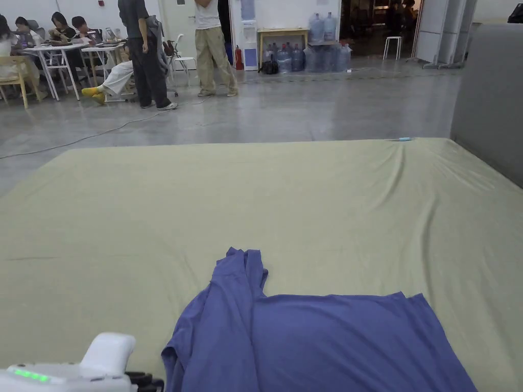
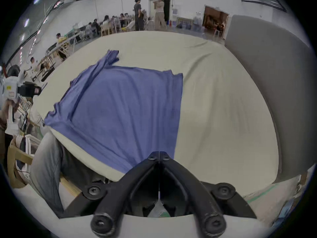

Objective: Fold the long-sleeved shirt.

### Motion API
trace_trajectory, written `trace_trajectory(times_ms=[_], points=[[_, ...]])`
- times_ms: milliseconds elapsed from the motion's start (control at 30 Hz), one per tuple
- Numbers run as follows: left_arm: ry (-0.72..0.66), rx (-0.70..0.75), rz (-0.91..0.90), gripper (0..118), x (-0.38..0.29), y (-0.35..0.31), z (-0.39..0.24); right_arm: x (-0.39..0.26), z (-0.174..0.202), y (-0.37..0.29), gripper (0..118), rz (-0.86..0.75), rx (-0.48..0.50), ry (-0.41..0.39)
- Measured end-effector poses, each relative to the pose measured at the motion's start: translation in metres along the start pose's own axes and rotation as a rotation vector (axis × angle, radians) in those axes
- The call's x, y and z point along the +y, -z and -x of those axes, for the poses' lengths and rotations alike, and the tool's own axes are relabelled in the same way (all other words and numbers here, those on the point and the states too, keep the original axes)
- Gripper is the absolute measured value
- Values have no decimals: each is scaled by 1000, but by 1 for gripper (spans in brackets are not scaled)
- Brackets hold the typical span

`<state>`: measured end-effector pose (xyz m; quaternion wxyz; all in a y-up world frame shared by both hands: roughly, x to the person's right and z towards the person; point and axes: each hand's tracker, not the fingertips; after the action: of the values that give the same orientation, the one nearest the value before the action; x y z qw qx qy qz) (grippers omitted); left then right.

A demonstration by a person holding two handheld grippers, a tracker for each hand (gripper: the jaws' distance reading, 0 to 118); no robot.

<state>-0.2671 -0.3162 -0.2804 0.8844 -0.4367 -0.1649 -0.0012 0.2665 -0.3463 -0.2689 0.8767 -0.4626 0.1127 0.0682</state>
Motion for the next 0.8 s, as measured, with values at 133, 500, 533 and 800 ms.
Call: trace_trajectory(times_ms=[133,500,533,800], points=[[33,-1,-66,0,77,28,-1,24,16,14,0,-35,1,11],[-106,88,-18,108,289,256,43,66,15,75,0,-5,111,-58],[-122,97,17,108,299,278,48,64,14,78,0,5,116,-59],[-155,195,243,81,310,365,70,56,-8,96,0,71,121,-29]])
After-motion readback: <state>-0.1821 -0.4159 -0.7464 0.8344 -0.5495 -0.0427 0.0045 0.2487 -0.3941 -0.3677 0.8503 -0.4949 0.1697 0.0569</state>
